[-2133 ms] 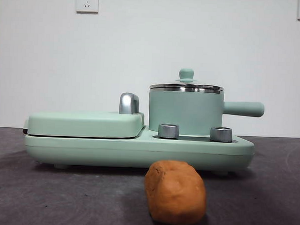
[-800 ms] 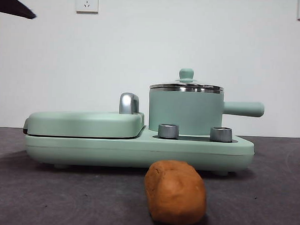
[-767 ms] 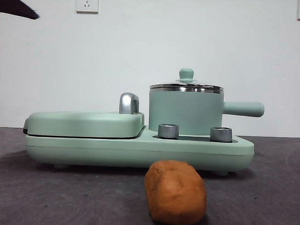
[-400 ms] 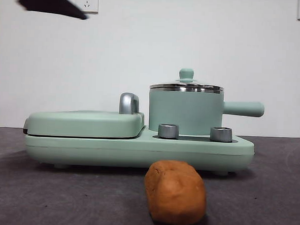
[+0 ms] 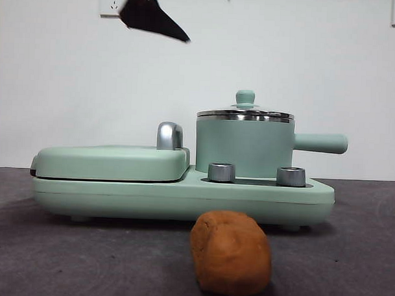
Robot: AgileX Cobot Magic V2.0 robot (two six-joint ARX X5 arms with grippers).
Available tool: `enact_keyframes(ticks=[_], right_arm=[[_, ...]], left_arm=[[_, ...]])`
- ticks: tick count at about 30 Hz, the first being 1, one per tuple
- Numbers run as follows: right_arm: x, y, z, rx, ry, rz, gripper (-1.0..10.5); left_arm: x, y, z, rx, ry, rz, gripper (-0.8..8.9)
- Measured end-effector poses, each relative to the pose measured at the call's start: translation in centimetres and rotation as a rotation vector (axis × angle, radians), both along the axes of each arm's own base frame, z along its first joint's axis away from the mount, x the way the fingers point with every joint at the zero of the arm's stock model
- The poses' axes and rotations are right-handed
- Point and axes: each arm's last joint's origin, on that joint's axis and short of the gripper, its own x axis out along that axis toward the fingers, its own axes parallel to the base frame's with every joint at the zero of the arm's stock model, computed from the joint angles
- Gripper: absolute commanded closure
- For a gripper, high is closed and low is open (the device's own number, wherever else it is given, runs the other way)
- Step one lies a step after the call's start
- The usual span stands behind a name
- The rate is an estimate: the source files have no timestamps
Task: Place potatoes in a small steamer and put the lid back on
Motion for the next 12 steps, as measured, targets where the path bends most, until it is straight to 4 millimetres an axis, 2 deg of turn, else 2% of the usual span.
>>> enact_keyframes(ticks=[6, 12], right_arm=[[0.0, 0.0, 0.0, 0.0, 0.0, 0.0, 5.0], [0.0, 0.0, 0.0, 0.0, 0.0, 0.0, 5.0]], left_arm=[[3.5, -3.8, -1.5, 0.113, -0.016, 0.072, 2.92], [6.2, -7.0, -3.2, 0.137, -0.035, 0.058, 3.01]])
